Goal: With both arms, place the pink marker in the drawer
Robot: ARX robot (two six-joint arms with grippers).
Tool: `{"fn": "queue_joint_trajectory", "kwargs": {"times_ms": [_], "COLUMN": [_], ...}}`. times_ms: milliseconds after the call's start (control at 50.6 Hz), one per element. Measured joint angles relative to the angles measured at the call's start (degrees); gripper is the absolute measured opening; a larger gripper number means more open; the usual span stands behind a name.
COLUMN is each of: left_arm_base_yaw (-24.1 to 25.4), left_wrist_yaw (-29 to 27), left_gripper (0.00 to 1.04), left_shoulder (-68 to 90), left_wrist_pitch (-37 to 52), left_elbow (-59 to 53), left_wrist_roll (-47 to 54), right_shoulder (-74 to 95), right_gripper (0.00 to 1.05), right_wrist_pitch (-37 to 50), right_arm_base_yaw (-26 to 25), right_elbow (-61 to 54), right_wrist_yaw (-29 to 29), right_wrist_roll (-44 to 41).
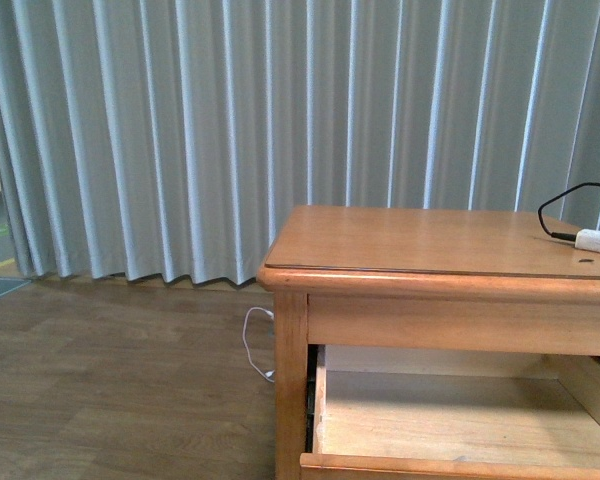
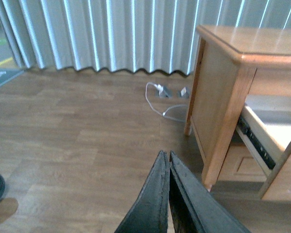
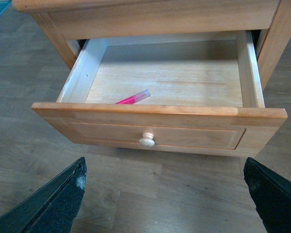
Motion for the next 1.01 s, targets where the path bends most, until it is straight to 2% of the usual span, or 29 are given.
{"fn": "queue_joint_trajectory", "kwargs": {"times_ms": [336,434,533,573,711,849,888,1007], "left_arm_base_yaw": [0.0,0.0,0.0,0.0,0.0,0.0,0.0,0.0], "left_wrist_yaw": [0.0,0.0,0.0,0.0,0.0,0.0,0.0,0.0], "left_gripper": [0.04,0.22,0.39,0.46,0.72,0.97,1.0,0.99], "left_shoulder": [-0.66,-0.66,-0.68,-0.68,-0.68,-0.68,-0.68,-0.68], "left_wrist_pitch": [-0.35,-0.35,-0.35,-0.35,-0.37,-0.37,-0.37,-0.37], "left_elbow": [0.0,0.0,0.0,0.0,0.0,0.0,0.0,0.0], "left_wrist_roll": [0.0,0.0,0.0,0.0,0.0,0.0,0.04,0.02], "right_shoulder": [-0.02,-0.07,-1.88,-1.62,3.04,11.04,14.36,22.67], "right_gripper": [0.96,0.96,0.96,0.96,0.96,0.96,0.96,0.96], "right_wrist_pitch": [0.0,0.09,10.12,10.32,7.41,9.73,11.65,17.18], "right_arm_base_yaw": [0.0,0.02,2.93,3.21,2.56,0.96,0.61,1.22], "right_elbow": [0.0,-0.02,-3.54,-3.52,-3.39,-3.52,-3.98,-6.1], "right_wrist_yaw": [0.0,0.24,12.98,15.89,14.67,12.76,12.52,12.79], "right_wrist_roll": [-0.11,-0.28,-5.44,-6.86,-10.43,-14.01,-14.95,-16.28]}}
